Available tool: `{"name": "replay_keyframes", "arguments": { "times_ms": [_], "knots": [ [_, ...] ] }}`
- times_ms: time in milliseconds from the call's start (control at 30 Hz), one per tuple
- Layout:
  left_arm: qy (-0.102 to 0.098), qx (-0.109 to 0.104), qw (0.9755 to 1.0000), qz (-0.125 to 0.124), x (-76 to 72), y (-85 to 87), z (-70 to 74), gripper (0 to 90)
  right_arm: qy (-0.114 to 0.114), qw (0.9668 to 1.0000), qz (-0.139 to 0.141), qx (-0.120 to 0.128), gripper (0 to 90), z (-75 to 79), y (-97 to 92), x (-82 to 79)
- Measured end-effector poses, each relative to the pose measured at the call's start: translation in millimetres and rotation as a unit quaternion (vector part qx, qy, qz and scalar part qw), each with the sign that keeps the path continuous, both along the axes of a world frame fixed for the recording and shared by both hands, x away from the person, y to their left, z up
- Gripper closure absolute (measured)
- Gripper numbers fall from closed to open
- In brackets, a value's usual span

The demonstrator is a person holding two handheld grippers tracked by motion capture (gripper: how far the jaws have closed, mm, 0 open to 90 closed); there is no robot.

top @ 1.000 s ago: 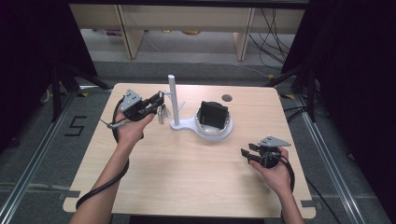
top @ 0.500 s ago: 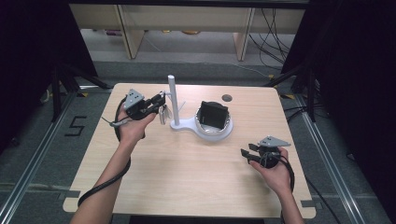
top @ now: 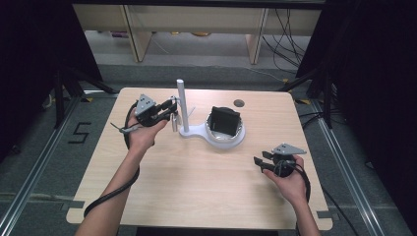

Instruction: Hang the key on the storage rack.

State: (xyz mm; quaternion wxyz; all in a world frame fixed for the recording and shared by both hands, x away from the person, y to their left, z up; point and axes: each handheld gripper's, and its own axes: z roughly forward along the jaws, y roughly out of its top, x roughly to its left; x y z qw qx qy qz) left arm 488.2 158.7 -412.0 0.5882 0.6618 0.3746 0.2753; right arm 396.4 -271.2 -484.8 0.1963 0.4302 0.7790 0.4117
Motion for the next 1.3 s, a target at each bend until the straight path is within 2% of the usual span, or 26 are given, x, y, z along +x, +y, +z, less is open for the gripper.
{"name": "replay_keyframes", "arguments": {
  "times_ms": [67,133,167,233,433,667,833,933,1000,1100,1300],
  "knots": [
    [-0.002,0.005,1.0000,0.002,-1.5,1.1,-0.3,67.5,0.000,1.0000,0.002,0.003,54.5,-0.3,0.0,0.2],
    [-0.004,0.011,0.9999,0.005,-3.7,3.0,-0.8,63.0,0.019,0.9997,-0.009,0.014,54.4,0.6,2.2,-2.8],
    [-0.004,0.016,0.9998,0.006,-6.0,5.0,-1.4,61.6,0.005,1.0000,0.002,0.007,54.4,0.2,0.0,-0.3],
    [-0.005,0.022,0.9997,0.005,-10.8,8.5,-3.4,58.2,-0.005,1.0000,0.000,0.005,54.3,-0.1,-0.5,0.3],
    [-0.004,0.040,0.9992,0.010,-31.3,25.6,-16.5,47.2,-0.004,1.0000,-0.001,0.006,54.2,-0.2,-0.8,0.4],
    [0.004,0.056,0.9980,0.030,-61.5,48.8,-39.6,42.2,-0.008,0.9999,0.000,0.010,54.0,-0.7,0.2,0.5],
    [0.009,0.056,0.9975,0.043,-83.9,63.8,-60.9,40.7,0.002,0.9999,0.001,0.016,53.8,-2.0,1.4,0.6],
    [0.011,0.055,0.9973,0.048,-95.0,69.6,-73.2,40.3,-0.008,1.0000,-0.001,0.003,53.8,-2.5,2.2,0.3],
    [0.012,0.053,0.9972,0.052,-101.6,73.3,-80.4,40.1,-0.001,1.0000,0.004,0.007,53.7,-2.9,2.5,0.6],
    [0.014,0.046,0.9972,0.057,-107.0,76.3,-87.7,39.9,-0.006,1.0000,0.004,0.003,53.7,-3.1,2.9,0.8],
    [0.015,0.026,0.9974,0.066,-118.8,77.4,-99.2,38.3,-0.004,1.0000,0.006,0.006,53.4,-4.2,4.0,0.5]
  ]
}}
